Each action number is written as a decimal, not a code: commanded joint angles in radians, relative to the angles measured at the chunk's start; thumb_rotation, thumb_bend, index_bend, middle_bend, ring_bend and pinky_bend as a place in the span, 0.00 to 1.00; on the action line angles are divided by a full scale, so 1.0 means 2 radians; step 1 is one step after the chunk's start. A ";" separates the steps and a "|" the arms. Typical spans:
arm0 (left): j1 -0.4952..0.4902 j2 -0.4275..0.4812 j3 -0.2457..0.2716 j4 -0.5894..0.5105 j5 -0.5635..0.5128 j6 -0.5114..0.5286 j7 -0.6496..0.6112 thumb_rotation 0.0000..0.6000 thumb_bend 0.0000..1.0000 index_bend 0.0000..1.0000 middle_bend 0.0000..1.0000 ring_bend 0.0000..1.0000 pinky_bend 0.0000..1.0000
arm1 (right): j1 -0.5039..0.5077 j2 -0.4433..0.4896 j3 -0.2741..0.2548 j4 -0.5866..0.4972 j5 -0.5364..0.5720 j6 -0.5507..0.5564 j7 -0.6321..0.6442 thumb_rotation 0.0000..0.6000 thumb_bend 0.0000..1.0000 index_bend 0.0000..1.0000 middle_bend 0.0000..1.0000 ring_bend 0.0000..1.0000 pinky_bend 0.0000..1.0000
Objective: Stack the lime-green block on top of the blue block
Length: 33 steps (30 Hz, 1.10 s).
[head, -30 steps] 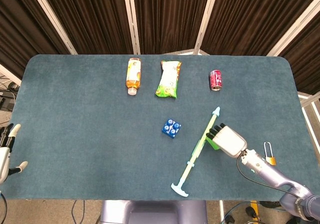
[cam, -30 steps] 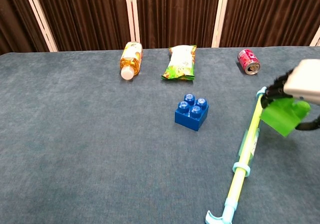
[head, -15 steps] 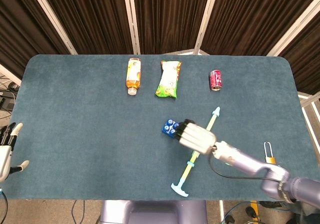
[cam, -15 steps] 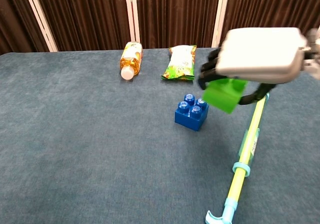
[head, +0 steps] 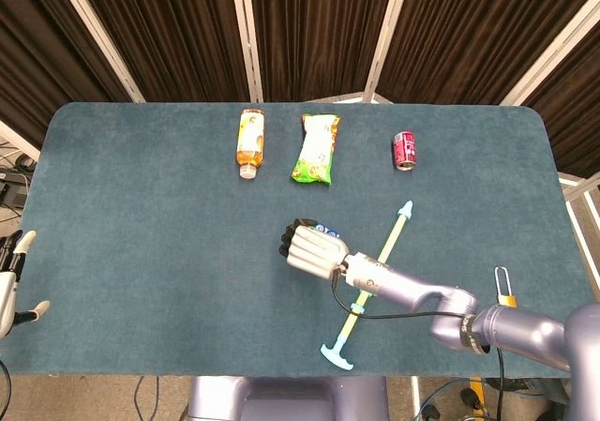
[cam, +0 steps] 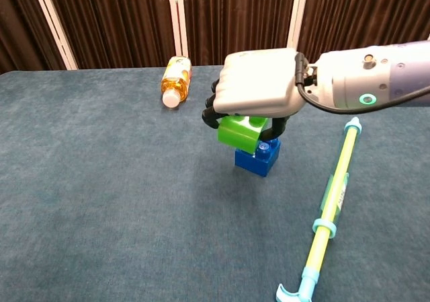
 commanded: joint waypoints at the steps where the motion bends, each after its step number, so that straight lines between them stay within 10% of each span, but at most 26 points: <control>1: 0.001 0.000 0.000 -0.001 -0.002 0.003 0.000 1.00 0.00 0.00 0.00 0.00 0.00 | 0.009 -0.004 -0.003 0.009 0.006 -0.008 0.010 1.00 0.78 0.48 0.59 0.48 0.53; 33: -0.007 -0.027 0.002 0.002 -0.010 0.004 0.039 1.00 0.00 0.00 0.00 0.00 0.00 | 0.060 -0.029 -0.088 0.133 -0.020 0.021 0.189 1.00 0.79 0.49 0.60 0.48 0.54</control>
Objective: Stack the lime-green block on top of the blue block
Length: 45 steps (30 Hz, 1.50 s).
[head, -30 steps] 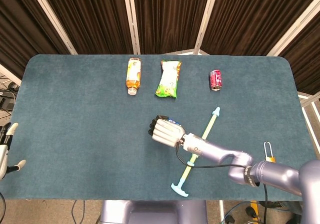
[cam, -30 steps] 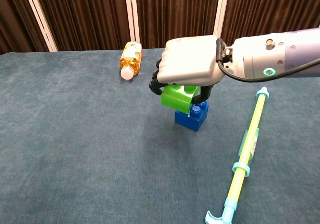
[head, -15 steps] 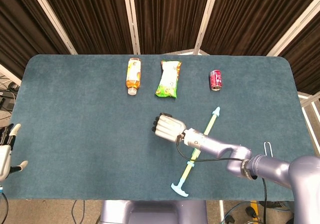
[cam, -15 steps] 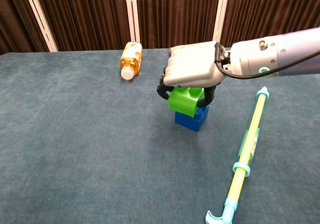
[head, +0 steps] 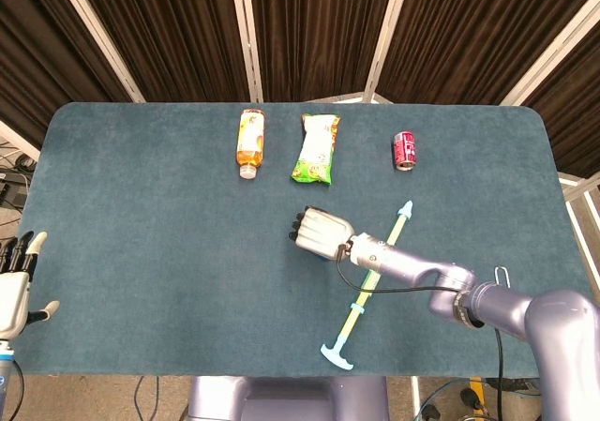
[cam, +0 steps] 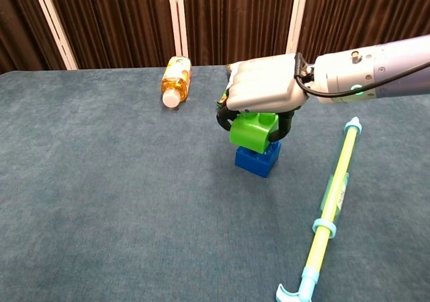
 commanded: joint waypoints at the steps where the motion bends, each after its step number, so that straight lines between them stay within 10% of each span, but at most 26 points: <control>1: 0.000 0.000 0.000 0.001 -0.001 0.001 0.000 1.00 0.00 0.00 0.00 0.00 0.00 | 0.002 0.000 -0.005 0.003 -0.003 0.005 0.002 1.00 0.79 0.49 0.60 0.48 0.54; 36: -0.003 -0.001 0.003 0.003 -0.003 -0.004 0.003 1.00 0.00 0.00 0.00 0.00 0.00 | -0.021 -0.013 -0.041 0.025 -0.006 0.045 -0.008 1.00 0.77 0.48 0.60 0.48 0.55; 42: -0.002 0.001 0.004 0.002 -0.003 -0.004 0.000 1.00 0.00 0.00 0.00 0.00 0.00 | -0.025 -0.010 -0.040 0.028 -0.002 0.051 -0.016 1.00 0.10 0.20 0.40 0.47 0.49; 45: -0.002 0.002 0.005 0.001 -0.001 -0.004 -0.002 1.00 0.00 0.00 0.00 0.00 0.00 | -0.027 -0.005 -0.038 0.019 0.002 0.050 -0.024 1.00 0.00 0.10 0.30 0.44 0.45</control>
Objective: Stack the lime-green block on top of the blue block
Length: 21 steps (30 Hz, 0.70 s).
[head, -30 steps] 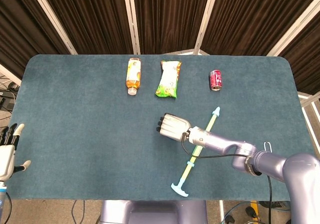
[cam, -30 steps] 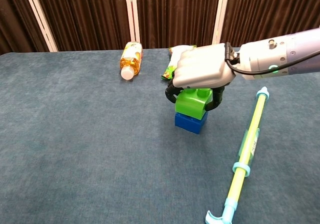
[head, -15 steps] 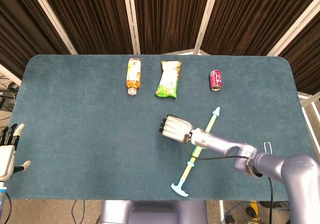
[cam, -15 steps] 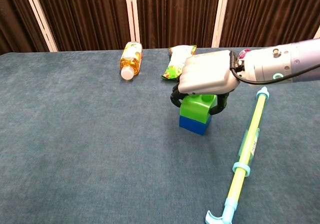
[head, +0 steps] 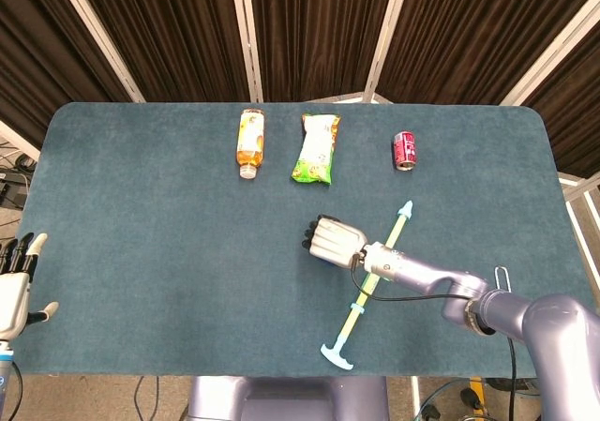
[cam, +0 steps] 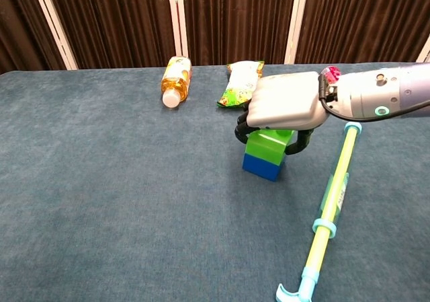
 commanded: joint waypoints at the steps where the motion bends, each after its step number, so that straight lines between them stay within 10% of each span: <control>1: 0.001 0.002 0.001 -0.001 0.003 0.001 -0.002 1.00 0.00 0.00 0.00 0.00 0.00 | -0.002 0.008 0.003 -0.012 0.004 0.001 -0.010 1.00 0.00 0.08 0.28 0.43 0.44; 21: 0.031 0.043 0.032 -0.015 0.096 0.054 -0.083 1.00 0.00 0.00 0.00 0.00 0.00 | -0.131 0.222 -0.001 -0.249 0.024 0.153 -0.146 1.00 0.00 0.05 0.26 0.41 0.44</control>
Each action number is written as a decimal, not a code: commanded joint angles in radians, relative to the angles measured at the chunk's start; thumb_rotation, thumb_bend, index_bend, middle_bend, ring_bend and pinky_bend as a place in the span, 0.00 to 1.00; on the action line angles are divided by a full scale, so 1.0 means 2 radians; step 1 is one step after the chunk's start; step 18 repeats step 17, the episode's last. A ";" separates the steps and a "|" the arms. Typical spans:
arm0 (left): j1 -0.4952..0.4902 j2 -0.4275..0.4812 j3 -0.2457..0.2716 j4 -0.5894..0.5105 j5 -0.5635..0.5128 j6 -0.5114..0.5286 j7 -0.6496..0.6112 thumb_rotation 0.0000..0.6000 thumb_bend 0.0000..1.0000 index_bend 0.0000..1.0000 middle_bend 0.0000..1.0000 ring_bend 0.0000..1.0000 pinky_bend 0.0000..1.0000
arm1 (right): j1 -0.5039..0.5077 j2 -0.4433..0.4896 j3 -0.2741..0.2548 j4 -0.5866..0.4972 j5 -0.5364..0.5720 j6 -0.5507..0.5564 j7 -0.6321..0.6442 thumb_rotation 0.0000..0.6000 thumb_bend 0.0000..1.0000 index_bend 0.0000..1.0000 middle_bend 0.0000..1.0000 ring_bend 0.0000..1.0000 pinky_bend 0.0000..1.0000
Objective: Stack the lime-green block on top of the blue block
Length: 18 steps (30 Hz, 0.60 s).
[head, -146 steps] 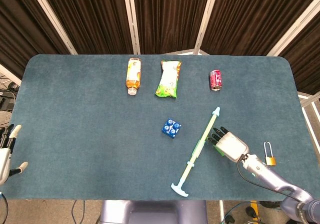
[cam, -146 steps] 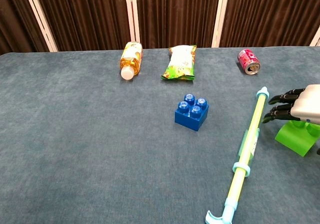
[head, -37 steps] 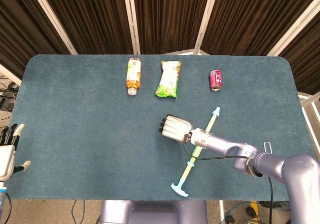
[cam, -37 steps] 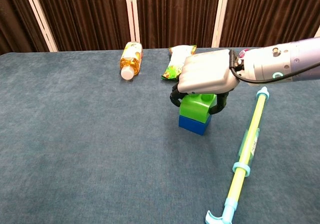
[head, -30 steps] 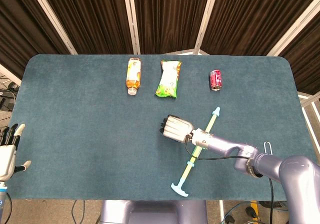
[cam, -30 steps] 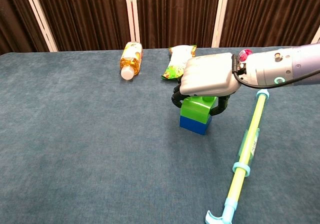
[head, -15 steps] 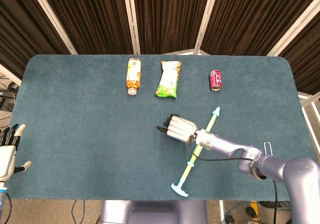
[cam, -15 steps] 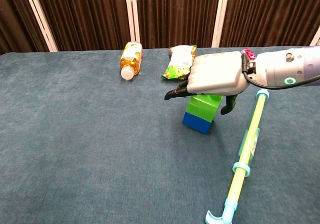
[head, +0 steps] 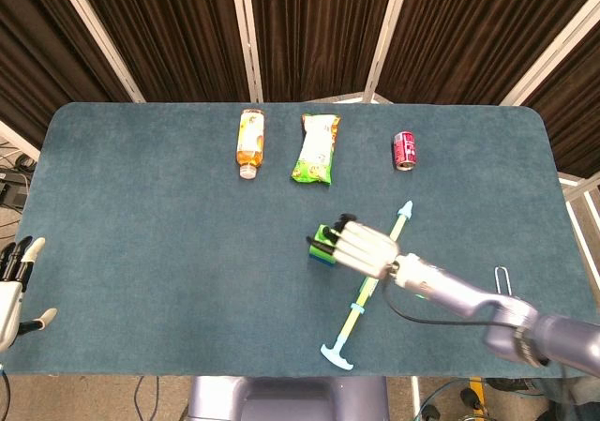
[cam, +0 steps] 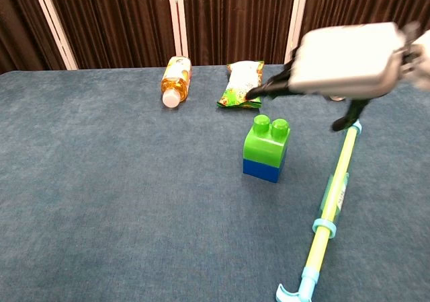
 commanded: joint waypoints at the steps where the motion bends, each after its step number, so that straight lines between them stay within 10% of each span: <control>1: 0.011 0.014 0.012 -0.003 0.031 0.021 -0.028 1.00 0.00 0.00 0.00 0.00 0.00 | -0.072 0.076 -0.018 -0.053 -0.003 0.090 -0.021 1.00 0.00 0.05 0.26 0.41 0.44; 9: 0.025 0.020 0.022 0.001 0.070 0.049 -0.047 1.00 0.00 0.00 0.00 0.00 0.00 | -0.191 0.099 -0.032 -0.022 0.006 0.238 0.055 1.00 0.00 0.05 0.23 0.39 0.34; 14: 0.027 0.011 0.020 0.008 0.083 0.058 -0.044 1.00 0.00 0.00 0.00 0.00 0.00 | -0.256 0.073 -0.025 -0.001 0.061 0.285 0.129 1.00 0.00 0.01 0.04 0.08 0.04; 18: 0.029 0.009 0.019 0.010 0.087 0.062 -0.046 1.00 0.00 0.00 0.00 0.00 0.00 | -0.279 0.059 -0.019 0.008 0.078 0.298 0.152 1.00 0.00 0.00 0.00 0.00 0.00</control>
